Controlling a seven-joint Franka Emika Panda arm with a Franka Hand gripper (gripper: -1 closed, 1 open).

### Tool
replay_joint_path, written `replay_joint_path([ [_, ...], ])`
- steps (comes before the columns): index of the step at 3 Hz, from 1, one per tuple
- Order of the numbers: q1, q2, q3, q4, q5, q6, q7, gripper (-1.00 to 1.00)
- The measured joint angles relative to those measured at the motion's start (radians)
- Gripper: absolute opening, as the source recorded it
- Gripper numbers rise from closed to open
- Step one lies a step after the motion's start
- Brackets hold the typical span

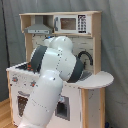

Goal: Play with the kitchen

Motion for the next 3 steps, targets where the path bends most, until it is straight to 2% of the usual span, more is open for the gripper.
replay_joint_path([
  [1,0.007,0.000,0.042,0.080,0.000,-0.066,0.000,-1.00],
  [2,0.006,0.000,0.087,0.137,0.000,-0.144,0.000,-1.00],
  [3,0.008,0.000,0.161,0.178,0.000,-0.199,0.002,-1.00],
])
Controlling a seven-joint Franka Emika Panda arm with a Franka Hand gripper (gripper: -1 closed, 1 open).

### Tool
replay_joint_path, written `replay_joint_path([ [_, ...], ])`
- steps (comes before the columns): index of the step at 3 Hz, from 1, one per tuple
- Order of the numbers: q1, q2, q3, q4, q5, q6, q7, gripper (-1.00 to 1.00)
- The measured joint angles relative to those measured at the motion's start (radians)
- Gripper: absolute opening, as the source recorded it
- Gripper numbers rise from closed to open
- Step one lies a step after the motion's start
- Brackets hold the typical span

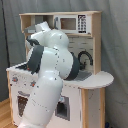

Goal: Play with the kitchen

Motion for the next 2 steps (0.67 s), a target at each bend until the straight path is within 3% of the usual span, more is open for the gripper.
replay_joint_path([
  [1,0.058,-0.003,0.084,0.021,0.000,0.003,0.022,-1.00],
  [2,0.155,-0.007,0.088,0.045,-0.001,0.011,0.034,-1.00],
])
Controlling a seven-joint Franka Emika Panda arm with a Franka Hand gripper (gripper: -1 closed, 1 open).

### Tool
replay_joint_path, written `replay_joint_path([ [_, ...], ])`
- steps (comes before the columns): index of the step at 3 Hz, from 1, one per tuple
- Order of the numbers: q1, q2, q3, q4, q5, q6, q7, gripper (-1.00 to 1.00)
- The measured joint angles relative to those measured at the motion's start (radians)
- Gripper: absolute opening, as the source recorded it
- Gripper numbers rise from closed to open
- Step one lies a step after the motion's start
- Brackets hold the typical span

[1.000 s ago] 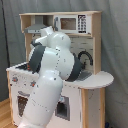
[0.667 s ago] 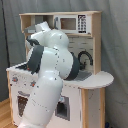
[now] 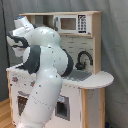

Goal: Play with the kitchen

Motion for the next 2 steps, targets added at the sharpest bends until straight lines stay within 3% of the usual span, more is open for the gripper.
replay_joint_path([
  [2,0.183,-0.001,-0.081,0.001,-0.001,0.085,0.002,-1.00],
])
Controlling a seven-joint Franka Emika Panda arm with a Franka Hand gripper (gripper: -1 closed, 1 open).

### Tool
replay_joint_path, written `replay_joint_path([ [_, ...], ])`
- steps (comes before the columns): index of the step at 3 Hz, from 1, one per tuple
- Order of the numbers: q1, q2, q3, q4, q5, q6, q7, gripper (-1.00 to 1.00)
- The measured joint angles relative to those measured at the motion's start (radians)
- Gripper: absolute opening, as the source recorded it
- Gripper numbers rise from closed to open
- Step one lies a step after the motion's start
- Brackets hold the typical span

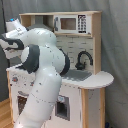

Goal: Play with the kitchen

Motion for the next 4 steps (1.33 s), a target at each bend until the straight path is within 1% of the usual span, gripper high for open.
replay_joint_path([
  [2,0.162,0.002,-0.108,0.005,0.000,0.077,0.000,-1.00],
  [3,0.224,0.010,-0.183,0.021,0.000,0.103,-0.003,-1.00],
  [4,0.297,0.024,-0.249,0.072,0.000,0.127,-0.007,-1.00],
])
